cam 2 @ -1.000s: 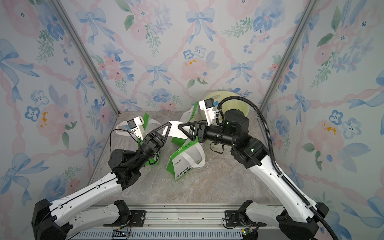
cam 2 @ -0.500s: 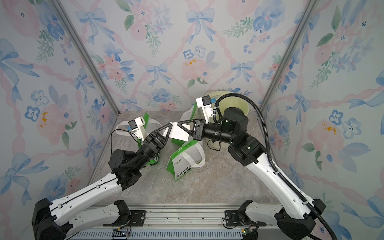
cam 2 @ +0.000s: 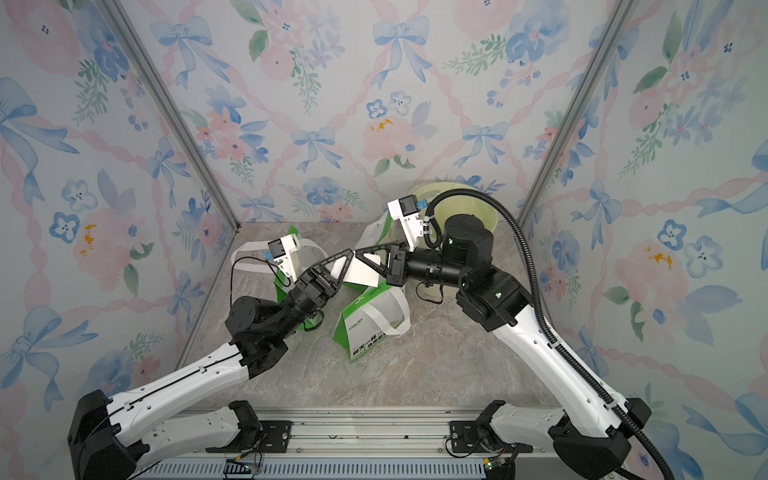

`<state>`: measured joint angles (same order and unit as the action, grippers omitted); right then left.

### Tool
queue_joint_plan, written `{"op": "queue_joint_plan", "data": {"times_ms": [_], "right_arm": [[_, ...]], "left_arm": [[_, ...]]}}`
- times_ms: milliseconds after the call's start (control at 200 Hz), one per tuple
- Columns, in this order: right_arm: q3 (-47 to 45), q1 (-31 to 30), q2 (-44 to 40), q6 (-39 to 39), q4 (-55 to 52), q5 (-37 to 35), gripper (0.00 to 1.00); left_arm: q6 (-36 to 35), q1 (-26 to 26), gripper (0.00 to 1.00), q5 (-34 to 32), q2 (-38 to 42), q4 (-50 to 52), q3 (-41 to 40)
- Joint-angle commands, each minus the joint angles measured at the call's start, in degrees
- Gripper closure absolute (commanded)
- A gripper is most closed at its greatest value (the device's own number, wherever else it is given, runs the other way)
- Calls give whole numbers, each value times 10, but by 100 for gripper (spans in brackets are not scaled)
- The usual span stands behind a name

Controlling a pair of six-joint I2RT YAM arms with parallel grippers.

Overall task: Shred takeout receipts and throw away
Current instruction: Shred the takeout receipt.

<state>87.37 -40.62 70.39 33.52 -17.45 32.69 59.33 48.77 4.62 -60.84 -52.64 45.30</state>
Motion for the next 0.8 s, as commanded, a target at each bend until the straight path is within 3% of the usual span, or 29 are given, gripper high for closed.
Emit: {"op": "queue_joint_plan", "data": {"times_ms": [0, 110, 245, 330, 420, 575, 700, 795], "right_arm": [[40, -5, 14, -49, -57, -6, 100], [88, -13, 34, -137, -140, -34, 100], [140, -65, 49, -328, -239, -137, 100], [152, -98, 49, -417, -253, -198, 100], [144, -115, 36, -466, -226, -198, 100], [101, -119, -3, -442, -138, -126, 100], [58, -91, -31, -336, -37, -28, 100], [12, -47, -51, -274, 42, -20, 100]], "left_arm": [[-2, 1, 100, 13, 1, -7, 16], [9, 1, 100, -4, 6, -2, 16], [76, 1, 100, -63, 8, 66, 26], [113, 3, 100, -78, 2, 145, 48], [117, 5, 100, -82, -4, 188, 62], [126, 5, 100, -108, -1, 209, 51], [124, 4, 100, -117, -3, 212, 45], [120, 3, 100, -115, -8, 213, 47]]}}
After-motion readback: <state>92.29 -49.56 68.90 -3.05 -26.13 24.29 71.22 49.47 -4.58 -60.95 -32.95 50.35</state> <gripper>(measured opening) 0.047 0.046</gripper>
